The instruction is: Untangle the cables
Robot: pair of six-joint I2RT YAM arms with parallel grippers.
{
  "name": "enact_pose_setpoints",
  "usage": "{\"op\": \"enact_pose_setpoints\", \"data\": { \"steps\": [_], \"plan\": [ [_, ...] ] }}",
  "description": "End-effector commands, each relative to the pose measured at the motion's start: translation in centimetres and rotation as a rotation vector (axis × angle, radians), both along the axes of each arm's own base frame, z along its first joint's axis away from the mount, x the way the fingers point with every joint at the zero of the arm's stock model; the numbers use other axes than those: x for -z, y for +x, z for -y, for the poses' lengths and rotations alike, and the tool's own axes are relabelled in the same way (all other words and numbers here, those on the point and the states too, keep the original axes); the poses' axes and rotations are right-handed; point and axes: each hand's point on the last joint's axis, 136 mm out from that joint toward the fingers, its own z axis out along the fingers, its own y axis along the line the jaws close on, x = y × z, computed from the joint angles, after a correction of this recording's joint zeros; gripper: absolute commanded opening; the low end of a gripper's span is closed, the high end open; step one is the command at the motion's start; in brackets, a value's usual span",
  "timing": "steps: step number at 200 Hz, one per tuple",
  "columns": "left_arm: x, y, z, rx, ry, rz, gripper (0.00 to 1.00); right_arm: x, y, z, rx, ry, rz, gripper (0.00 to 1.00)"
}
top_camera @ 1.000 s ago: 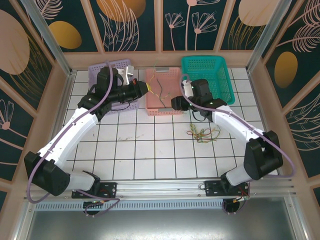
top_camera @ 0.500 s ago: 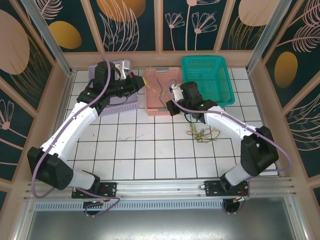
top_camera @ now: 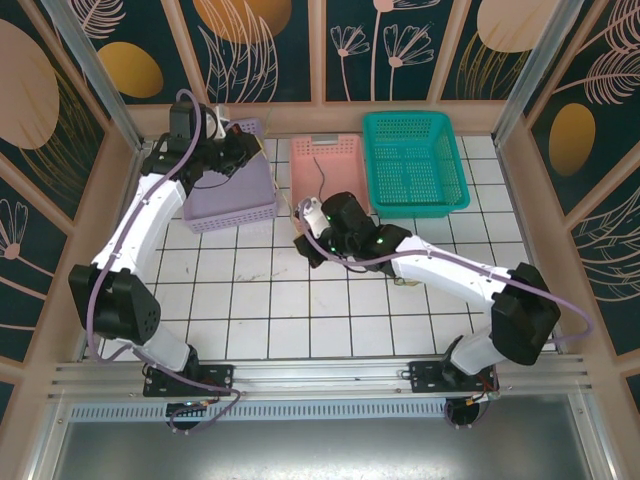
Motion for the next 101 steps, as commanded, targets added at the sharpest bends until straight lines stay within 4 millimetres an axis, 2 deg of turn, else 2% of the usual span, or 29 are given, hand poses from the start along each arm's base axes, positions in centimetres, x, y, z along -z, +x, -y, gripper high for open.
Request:
{"op": "enact_pose_setpoints", "data": {
  "steps": [1,17,26,50,63,77,81,85,101],
  "plan": [
    [-4.3,2.7,-3.6,-0.114,0.123,0.189,0.0,1.8,-0.2,0.1,-0.013,-0.094,-0.073,0.2],
    [-4.2,2.8,-4.5,-0.134,0.197,0.189,0.0,-0.5,2.3,-0.1,0.056,-0.049,-0.066,0.44],
    [-4.4,2.9,-5.3,-0.158,0.242,0.196,0.0,-2.1,3.6,0.1,0.092,-0.014,-0.065,0.5],
    [-5.5,3.5,-8.6,-0.259,0.369,0.218,0.0,-6.6,5.7,1.2,0.156,0.127,-0.097,0.56],
    [-5.9,4.3,-10.3,-0.303,0.422,0.226,0.0,-8.3,6.4,2.2,0.185,0.195,-0.118,0.58],
    [-6.2,5.4,-11.9,-0.34,0.477,0.232,0.0,-9.3,6.7,3.3,0.208,0.245,-0.143,0.6],
    [-6.9,5.4,-12.3,-0.352,0.484,0.246,0.0,-9.5,6.8,3.6,0.214,0.254,-0.15,0.61],
    [-5.9,6.3,-12.7,-0.356,0.496,0.225,0.0,-9.6,6.9,3.8,0.221,0.263,-0.156,0.61],
    [-5.5,7.6,-14.1,-0.382,0.515,0.216,0.0,-10.0,7.0,4.7,0.252,0.288,-0.179,0.61]
  ]
}}
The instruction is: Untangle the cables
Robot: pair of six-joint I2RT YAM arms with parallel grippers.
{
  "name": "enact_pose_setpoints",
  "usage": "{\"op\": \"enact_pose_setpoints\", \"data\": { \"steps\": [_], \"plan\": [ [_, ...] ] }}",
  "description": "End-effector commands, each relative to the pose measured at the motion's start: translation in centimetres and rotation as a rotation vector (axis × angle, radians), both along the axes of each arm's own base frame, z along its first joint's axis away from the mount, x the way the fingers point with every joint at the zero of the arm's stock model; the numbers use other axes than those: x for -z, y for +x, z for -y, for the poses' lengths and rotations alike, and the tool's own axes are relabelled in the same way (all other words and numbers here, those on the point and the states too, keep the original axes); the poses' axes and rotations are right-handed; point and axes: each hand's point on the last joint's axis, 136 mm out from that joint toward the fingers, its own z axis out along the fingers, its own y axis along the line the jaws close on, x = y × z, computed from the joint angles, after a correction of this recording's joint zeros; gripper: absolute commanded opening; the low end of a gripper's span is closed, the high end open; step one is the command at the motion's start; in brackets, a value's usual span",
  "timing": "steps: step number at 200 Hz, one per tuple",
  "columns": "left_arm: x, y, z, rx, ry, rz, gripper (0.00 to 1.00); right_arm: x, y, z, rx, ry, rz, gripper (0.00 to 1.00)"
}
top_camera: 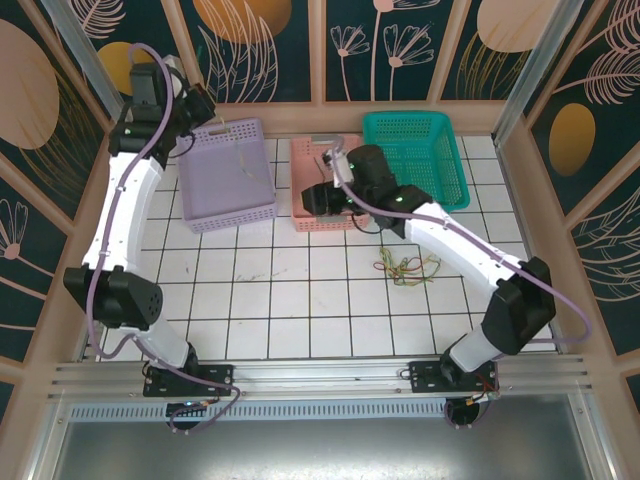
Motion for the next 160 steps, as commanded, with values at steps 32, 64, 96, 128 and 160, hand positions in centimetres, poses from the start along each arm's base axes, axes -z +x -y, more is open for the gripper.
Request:
{"op": "enact_pose_setpoints", "data": {
  "steps": [32,64,96,128,160],
  "plan": [
    [5.4,4.3,-5.5,-0.117,0.133,-0.14,0.0,-2.2,-1.7,1.4,0.047,0.141,-0.095,0.61],
    [10.7,5.7,-5.0,-0.069,0.107,-0.237,0.0,-0.3,-2.2,1.7,0.075,0.15,-0.157,0.62],
    [17.0,5.7,-4.2,-0.016,0.09,-0.351,0.0,0.8,-2.4,1.4,0.071,0.142,-0.187,0.59],
    [22.2,4.3,-4.4,-0.019,0.086,-0.511,0.0,1.8,-2.7,0.9,0.054,0.131,-0.215,0.54],
    [25.3,3.2,-4.8,-0.004,0.125,-0.612,0.0,2.3,-2.8,0.4,0.046,0.128,-0.224,0.52]
  ]
}}
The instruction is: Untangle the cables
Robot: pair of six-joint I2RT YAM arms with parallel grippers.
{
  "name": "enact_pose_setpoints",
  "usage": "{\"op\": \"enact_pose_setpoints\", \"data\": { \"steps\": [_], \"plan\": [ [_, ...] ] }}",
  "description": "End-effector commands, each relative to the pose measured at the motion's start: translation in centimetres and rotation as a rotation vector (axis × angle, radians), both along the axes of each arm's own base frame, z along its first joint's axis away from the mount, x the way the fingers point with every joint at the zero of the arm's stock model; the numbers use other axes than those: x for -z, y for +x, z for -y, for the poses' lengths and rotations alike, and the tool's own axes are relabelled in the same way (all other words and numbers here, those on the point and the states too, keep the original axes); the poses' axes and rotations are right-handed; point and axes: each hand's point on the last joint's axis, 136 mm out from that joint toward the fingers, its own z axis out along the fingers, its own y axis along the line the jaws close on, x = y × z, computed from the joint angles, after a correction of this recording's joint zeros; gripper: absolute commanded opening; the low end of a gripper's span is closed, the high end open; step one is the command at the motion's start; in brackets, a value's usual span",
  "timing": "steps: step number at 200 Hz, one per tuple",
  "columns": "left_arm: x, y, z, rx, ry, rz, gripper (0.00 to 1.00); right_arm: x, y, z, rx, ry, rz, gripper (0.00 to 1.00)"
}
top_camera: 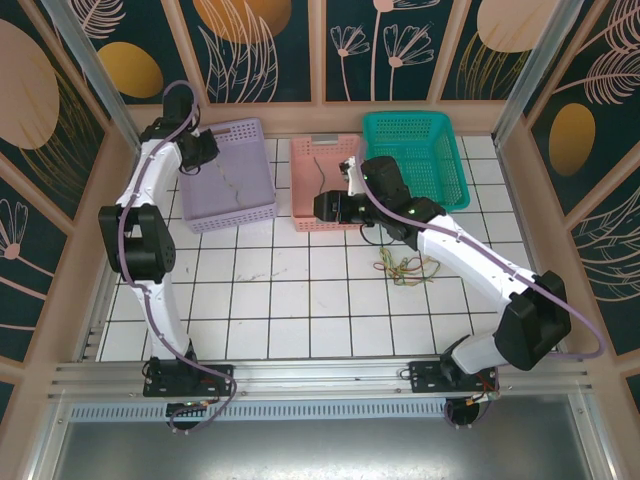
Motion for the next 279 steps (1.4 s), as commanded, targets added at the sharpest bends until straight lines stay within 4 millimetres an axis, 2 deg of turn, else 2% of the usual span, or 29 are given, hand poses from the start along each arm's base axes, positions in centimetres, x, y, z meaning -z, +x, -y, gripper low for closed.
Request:
{"op": "enact_pose_setpoints", "data": {
  "steps": [1,19,44,66,70,87,104,118,124,151,171,181,192,203,210,225,240,242,248,254,262,274,279],
  "plan": [
    [2.7,-1.3,-0.4,0.031,0.028,-0.109,0.0,0.4,-0.2,-0.9,-0.022,0.018,-0.011,0.52],
    [4.8,-2.0,-1.3,0.018,0.081,-0.196,0.0,0.5,-0.4,-1.1,-0.027,0.022,-0.012,0.51],
    [6.6,-2.6,-1.7,0.025,0.11,-0.237,0.0,0.9,-0.6,-1.1,-0.028,0.013,-0.022,0.5],
    [7.3,-3.1,-1.7,0.035,0.108,-0.259,0.0,1.0,-0.9,-1.0,-0.025,0.011,-0.027,0.5],
    [7.3,-3.2,-1.7,0.034,0.108,-0.26,0.03,1.0,-0.9,-1.0,-0.025,0.01,-0.027,0.5],
    [6.9,-3.1,-1.8,0.028,0.11,-0.251,0.33,1.3,-1.0,-0.8,-0.018,0.002,-0.032,0.5],
    [5.5,-2.9,-1.7,0.02,0.103,-0.221,0.53,1.5,-0.8,-0.3,0.006,-0.016,-0.031,0.52],
    [4.0,-2.7,-1.7,0.005,0.098,-0.189,0.63,1.5,-0.5,0.3,0.038,-0.029,-0.026,0.52],
    [3.7,-3.3,-1.6,0.002,0.092,-0.205,0.65,1.5,-0.3,0.6,0.057,-0.034,-0.026,0.53],
    [-0.1,-3.2,-2.0,-0.051,0.087,-0.129,0.73,1.0,0.7,2.4,0.146,-0.021,-0.034,0.52],
    [-3.5,-3.0,-1.7,-0.088,0.045,-0.057,0.74,0.7,1.4,4.1,0.229,-0.008,-0.038,0.52],
    [-5.4,-2.9,-1.3,-0.102,0.006,-0.008,0.72,0.7,1.8,5.4,0.291,-0.009,-0.05,0.51],
    [-7.9,-2.8,-0.7,-0.116,-0.051,0.059,0.71,1.5,2.1,7.7,0.401,-0.033,-0.088,0.49],
    [-9.9,-2.9,0.9,-0.093,-0.145,0.116,0.69,3.0,1.8,10.2,0.516,-0.049,-0.162,0.48],
    [-10.9,-3.2,2.2,-0.073,-0.212,0.144,0.67,4.4,1.8,12.8,0.617,-0.051,-0.226,0.48],
    [-12.3,-4.5,6.0,-0.011,-0.318,0.181,0.65,7.5,0.4,17.0,0.793,-0.053,-0.382,0.45],
    [-11.6,-6.5,10.9,0.067,-0.422,0.17,0.63,10.7,-2.0,20.0,0.936,-0.05,-0.525,0.45],
    [-12.2,-7.1,11.5,0.081,-0.439,0.184,0.62,10.9,-2.3,20.3,0.949,-0.046,-0.538,0.45],
    [-12.1,-8.2,13.3,0.107,-0.484,0.187,0.6,11.7,-3.2,21.1,0.982,-0.035,-0.571,0.45],
    [-12.1,-9.4,15.3,0.136,-0.534,0.194,0.58,12.0,-3.6,21.7,0.997,-0.019,-0.574,0.45],
    [-11.2,-11.4,18.0,0.175,-0.594,0.18,0.55,12.2,-4.1,22.3,1.009,-0.015,-0.566,0.45],
    [-10.7,-14.2,21.9,0.247,-0.669,0.182,0.54,12.5,-4.5,23.2,1.015,-0.027,-0.548,0.5],
    [-9.9,-15.7,23.7,0.286,-0.69,0.162,0.54,12.8,-4.5,23.6,1.012,-0.04,-0.542,0.52]
  ]
}}
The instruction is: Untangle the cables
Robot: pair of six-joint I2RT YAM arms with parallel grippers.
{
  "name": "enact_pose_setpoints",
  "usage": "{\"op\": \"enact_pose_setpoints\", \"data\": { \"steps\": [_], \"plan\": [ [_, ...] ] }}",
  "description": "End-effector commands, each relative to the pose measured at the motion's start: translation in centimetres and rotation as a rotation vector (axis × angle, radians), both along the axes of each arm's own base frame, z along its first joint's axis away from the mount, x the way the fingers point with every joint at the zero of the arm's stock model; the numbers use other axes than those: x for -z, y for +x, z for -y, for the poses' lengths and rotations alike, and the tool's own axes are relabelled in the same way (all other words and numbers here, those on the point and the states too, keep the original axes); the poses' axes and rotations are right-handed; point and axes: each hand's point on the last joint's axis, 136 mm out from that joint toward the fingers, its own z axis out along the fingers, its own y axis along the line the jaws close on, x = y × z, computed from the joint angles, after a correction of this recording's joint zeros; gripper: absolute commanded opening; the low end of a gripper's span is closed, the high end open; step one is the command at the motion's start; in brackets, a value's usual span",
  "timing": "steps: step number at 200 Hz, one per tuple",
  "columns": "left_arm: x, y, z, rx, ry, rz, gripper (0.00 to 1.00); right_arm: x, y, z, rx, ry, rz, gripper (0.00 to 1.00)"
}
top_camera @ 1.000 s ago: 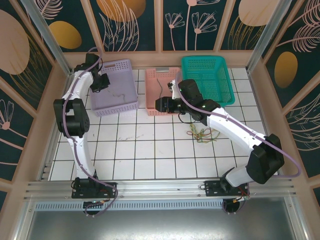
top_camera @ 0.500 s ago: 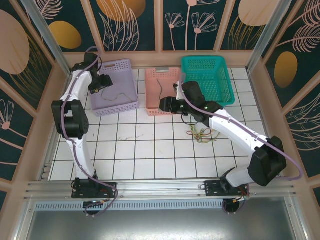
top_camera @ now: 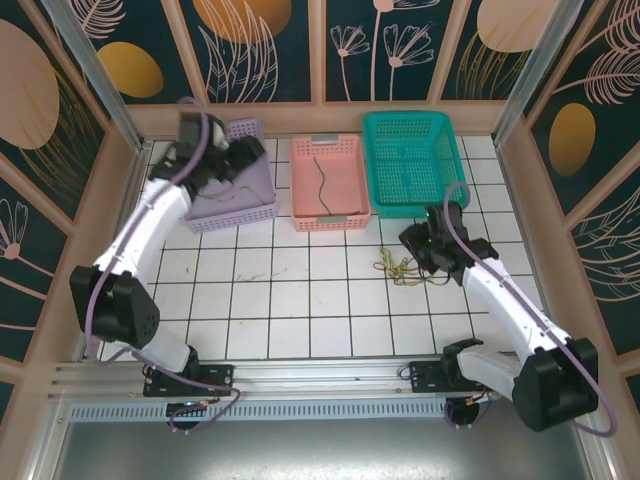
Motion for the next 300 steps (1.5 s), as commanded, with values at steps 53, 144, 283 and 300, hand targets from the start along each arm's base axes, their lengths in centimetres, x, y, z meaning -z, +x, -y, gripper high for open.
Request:
{"op": "enact_pose_setpoints", "data": {
  "steps": [53,144,283,300],
  "plan": [
    [7.5,-13.8,19.2,0.485,-0.186,-0.096,0.53,5.2,-0.9,2.1,-0.073,-0.03,-0.083,0.52],
    [15.9,-14.1,27.6,0.671,-0.037,-0.156,0.44,6.9,-1.7,2.8,-0.101,-0.09,-0.102,0.37],
    [19.4,-13.1,29.1,0.685,0.034,-0.176,0.11,6.9,-1.1,2.9,-0.105,-0.089,-0.098,0.33],
    [19.2,-13.2,29.0,0.685,0.032,-0.172,0.02,6.9,-1.0,3.0,-0.105,-0.091,-0.097,0.32]
  ]
}}
